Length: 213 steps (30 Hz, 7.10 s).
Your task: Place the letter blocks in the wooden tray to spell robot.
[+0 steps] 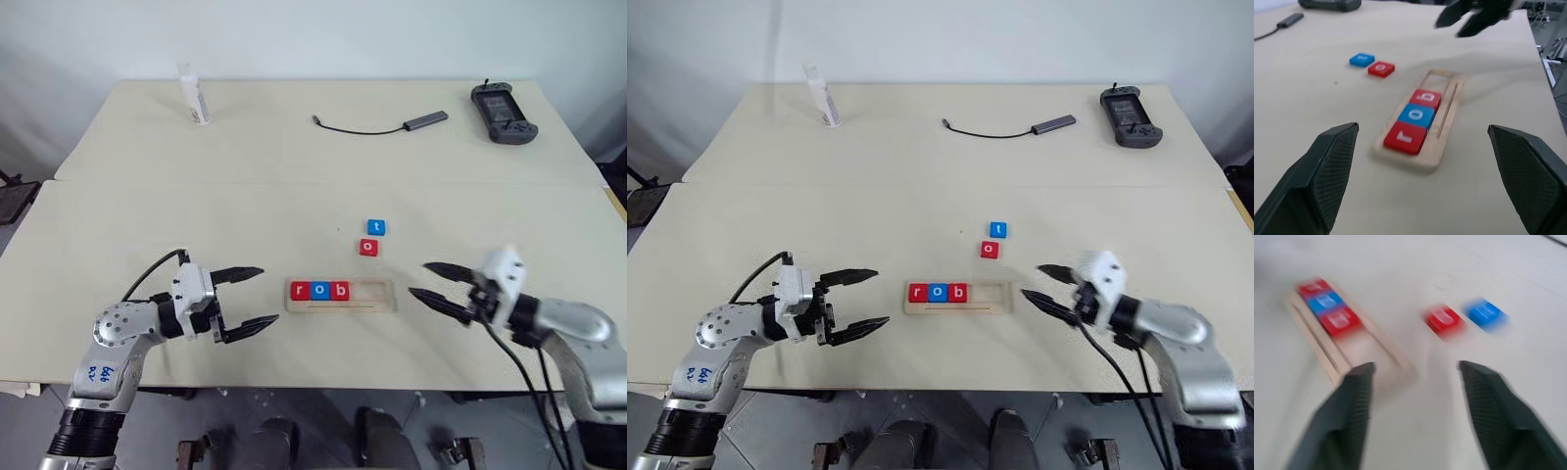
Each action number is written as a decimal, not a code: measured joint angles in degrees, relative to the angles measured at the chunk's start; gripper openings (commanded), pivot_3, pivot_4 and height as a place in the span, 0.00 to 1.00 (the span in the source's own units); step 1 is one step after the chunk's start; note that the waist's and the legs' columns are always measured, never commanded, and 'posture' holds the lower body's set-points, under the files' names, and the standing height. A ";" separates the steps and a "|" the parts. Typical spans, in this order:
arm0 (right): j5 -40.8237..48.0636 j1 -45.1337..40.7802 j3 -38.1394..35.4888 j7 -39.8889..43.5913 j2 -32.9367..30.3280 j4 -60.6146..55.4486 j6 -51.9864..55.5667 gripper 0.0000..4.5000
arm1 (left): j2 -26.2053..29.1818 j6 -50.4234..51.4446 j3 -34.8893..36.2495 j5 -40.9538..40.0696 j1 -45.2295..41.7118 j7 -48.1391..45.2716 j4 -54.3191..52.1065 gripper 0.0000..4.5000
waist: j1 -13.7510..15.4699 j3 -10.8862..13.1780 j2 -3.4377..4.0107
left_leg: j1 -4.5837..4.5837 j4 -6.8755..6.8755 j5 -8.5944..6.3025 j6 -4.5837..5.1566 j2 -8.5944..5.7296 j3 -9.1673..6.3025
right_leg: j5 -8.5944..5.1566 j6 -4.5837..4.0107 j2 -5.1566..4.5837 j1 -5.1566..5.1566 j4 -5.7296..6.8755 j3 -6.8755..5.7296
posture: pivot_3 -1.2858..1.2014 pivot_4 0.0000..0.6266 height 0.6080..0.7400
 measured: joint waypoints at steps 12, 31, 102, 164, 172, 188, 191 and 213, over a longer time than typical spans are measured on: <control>1.72 5.76 -10.30 -4.02 2.28 7.88 -11.38 0.99 | 0.02 -0.26 0.29 -0.02 -4.00 -1.54 5.55 1.00 | -1.19 -0.01 0.02 | 0.23 0.02 0.00 -0.01 0.12 0.22 | 0.00 0.00 0.08 0.02 0.01 0.20 | 0.52 0.24 1.00; -0.72 -37.28 21.17 -23.20 4.25 8.05 37.95 0.99 | -0.29 1.21 1.71 -0.82 -1.84 -0.03 2.75 1.00 | -1.31 -0.01 0.05 | -0.11 0.07 -0.13 0.09 0.00 -0.04 | -0.02 -0.15 -0.06 -0.19 0.17 -0.10 | 0.52 0.24 1.00; 0.03 -13.75 2.89 -37.26 9.59 -28.15 65.75 1.00 | -3.72 1.67 -2.60 -1.41 -7.95 -6.06 6.03 1.00 | -1.50 -0.05 0.05 | -0.05 0.13 -0.16 0.08 0.12 0.54 | -0.01 -0.14 0.01 -0.50 0.45 0.19 | 0.52 0.24 1.00; -15.02 -39.09 35.56 17.69 -1.83 14.96 10.61 0.54 | -1.53 -3.30 -1.58 -0.02 1.02 -1.25 -0.57 1.00 | -1.36 0.03 -0.03 | -0.06 0.83 -0.50 0.11 0.31 0.52 | 0.06 -0.05 0.07 -0.15 0.09 -0.06 | 0.52 0.24 1.00; -13.38 -38.51 35.44 18.76 -2.16 13.39 10.71 0.99 | -1.47 -3.30 -1.53 -0.02 1.20 -0.28 -0.70 1.00 | -1.47 0.03 -0.03 | -0.06 0.83 -0.50 0.12 0.31 0.52 | 0.06 -0.05 0.07 -0.14 0.08 -0.06 | 0.52 0.24 1.00; -14.13 -36.60 34.48 15.54 -4.41 13.42 12.97 0.01 | -1.49 -3.78 -0.93 0.00 1.51 0.12 -0.72 1.00 | -1.50 0.03 -0.03 | -0.06 0.83 -0.51 0.11 0.32 0.53 | 0.06 -0.05 0.07 -0.15 0.08 -0.05 | 0.52 0.24 1.00; -14.31 -36.61 35.01 15.20 -3.26 13.40 13.06 0.01 | -1.49 -3.95 -0.90 0.01 1.66 0.14 -0.72 1.00 | -1.49 0.03 -0.03 | -0.06 0.82 -0.51 0.11 0.32 0.53 | 0.06 -0.05 0.07 -0.15 0.08 -0.05 | 0.52 0.24 1.00; -3.44 -13.55 3.45 2.38 -1.74 5.28 3.00 0.60 | -1.39 -4.66 0.06 0.11 2.51 -0.01 -0.26 1.00 | -0.09 0.03 -0.03 | 0.00 0.81 -0.55 0.17 0.30 0.56 | 0.06 -0.05 0.08 -0.07 0.02 -0.03 | 0.52 0.24 1.00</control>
